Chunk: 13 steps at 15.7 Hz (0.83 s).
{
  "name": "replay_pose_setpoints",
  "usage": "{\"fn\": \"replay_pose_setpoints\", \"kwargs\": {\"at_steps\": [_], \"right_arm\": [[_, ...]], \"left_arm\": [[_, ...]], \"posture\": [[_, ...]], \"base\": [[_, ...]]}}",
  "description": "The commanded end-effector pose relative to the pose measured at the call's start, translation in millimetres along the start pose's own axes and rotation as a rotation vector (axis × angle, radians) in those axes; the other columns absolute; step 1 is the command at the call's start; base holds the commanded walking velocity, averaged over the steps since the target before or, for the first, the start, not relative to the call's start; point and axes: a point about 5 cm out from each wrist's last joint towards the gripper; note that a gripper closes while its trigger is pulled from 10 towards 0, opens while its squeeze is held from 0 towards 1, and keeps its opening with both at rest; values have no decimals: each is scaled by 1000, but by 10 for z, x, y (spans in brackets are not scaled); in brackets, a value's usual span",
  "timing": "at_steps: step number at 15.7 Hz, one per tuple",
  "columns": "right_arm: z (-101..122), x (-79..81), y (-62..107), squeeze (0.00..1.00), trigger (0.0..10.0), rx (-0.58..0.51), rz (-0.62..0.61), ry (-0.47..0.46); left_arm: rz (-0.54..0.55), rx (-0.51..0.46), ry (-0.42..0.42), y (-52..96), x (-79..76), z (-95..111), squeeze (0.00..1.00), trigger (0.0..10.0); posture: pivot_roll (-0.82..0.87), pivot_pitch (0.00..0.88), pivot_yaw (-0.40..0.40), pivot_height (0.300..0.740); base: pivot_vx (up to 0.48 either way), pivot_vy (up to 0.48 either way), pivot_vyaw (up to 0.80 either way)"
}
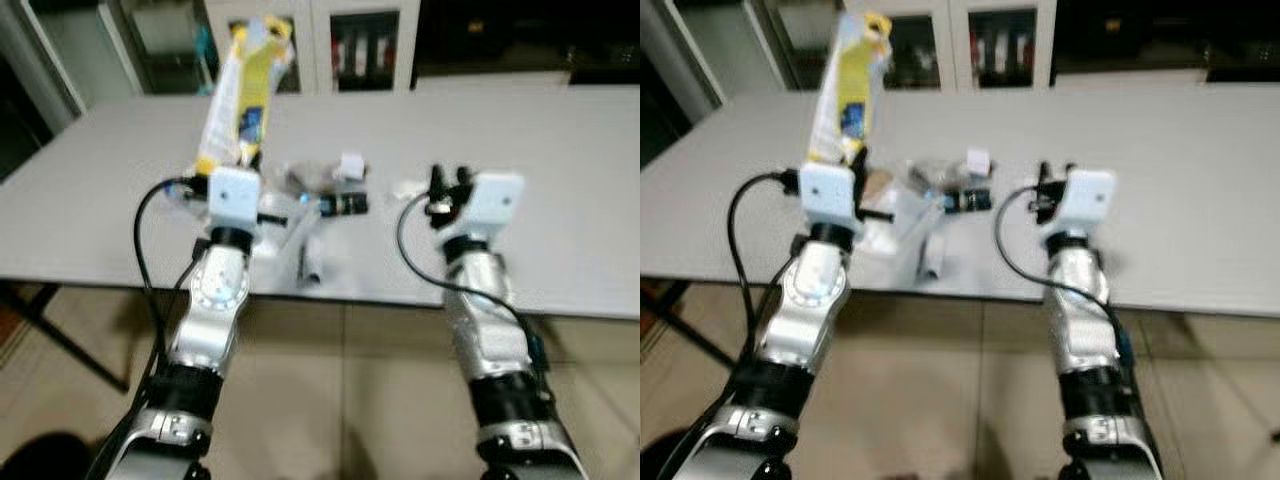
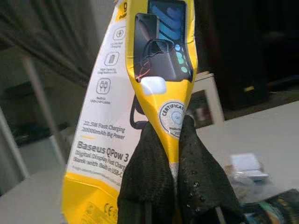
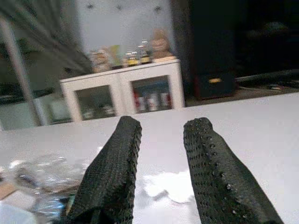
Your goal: Picking trash to rubbish bin
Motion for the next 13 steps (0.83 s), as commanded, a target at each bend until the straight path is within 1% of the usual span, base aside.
{"fn": "replay_pose_setpoints", "kwargs": {"at_steps": [1,2,5,8,11,13], "right_arm": [[-1,92,-14,0,10000,2,23,-19],[1,93,-13,0,10000,-1,23,-20],[4,81,-9,0,10000,-5,15,-12],[2,75,-10,0,10000,-5,12,-13],[-3,81,-9,0,10000,-4,13,-15],[-6,82,-8,0,10000,-3,14,-14]], "left_arm": [[15,4,-15,-15,84,-10,0,10000],[15,6,-16,-15,87,-13,0,10000],[16,11,-25,-14,91,-21,0,10000],[9,3,-37,-17,80,-16,0,10000],[-4,-13,-20,-10,54,12,0,10000],[5,10,-28,-26,71,-1,0,10000]], "posture": [[8,2,107,740],[8,2,107,740],[8,2,108,740],[8,0,108,740],[7,0,108,740],[6,0,108,740]], "base": [[0,428,-800],[0,450,-631],[0,480,0],[0,0,0],[0,0,0],[0,0,0]]}}
Point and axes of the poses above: a point about 5 cm out from each wrist's last joint towards the gripper, its own y axis pointing back from the gripper into the wrist, its own z axis along the axis of the wrist's last joint, x = y × z, and after that the axes turned 15 degrees about -y, right-handed
